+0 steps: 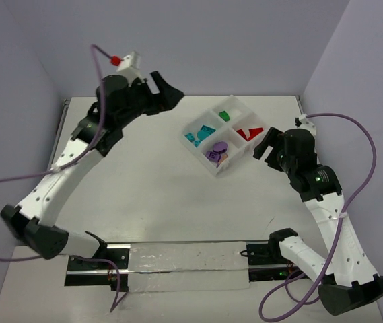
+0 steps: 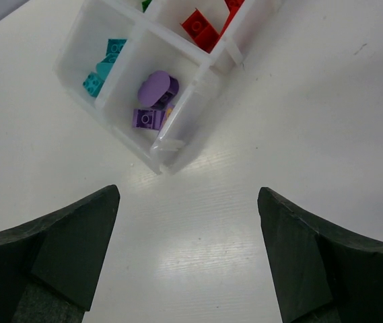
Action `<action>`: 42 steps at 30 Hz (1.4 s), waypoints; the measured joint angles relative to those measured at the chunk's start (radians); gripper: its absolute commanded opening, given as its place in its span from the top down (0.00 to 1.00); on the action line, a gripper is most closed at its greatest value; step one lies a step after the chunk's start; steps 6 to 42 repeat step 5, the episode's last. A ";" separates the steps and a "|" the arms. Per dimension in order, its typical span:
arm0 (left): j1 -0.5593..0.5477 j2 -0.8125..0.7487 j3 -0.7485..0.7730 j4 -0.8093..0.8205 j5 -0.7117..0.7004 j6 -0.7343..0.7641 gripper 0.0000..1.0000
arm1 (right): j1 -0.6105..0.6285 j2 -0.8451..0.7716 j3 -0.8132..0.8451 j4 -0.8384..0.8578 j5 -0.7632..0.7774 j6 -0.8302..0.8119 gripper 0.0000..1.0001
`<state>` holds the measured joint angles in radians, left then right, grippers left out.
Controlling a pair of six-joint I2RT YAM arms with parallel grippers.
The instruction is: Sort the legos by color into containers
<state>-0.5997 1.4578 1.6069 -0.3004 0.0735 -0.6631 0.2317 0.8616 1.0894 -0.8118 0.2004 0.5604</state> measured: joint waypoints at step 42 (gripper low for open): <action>0.057 -0.197 -0.094 -0.139 -0.153 0.036 0.07 | 0.000 -0.024 -0.026 -0.006 0.011 0.001 0.09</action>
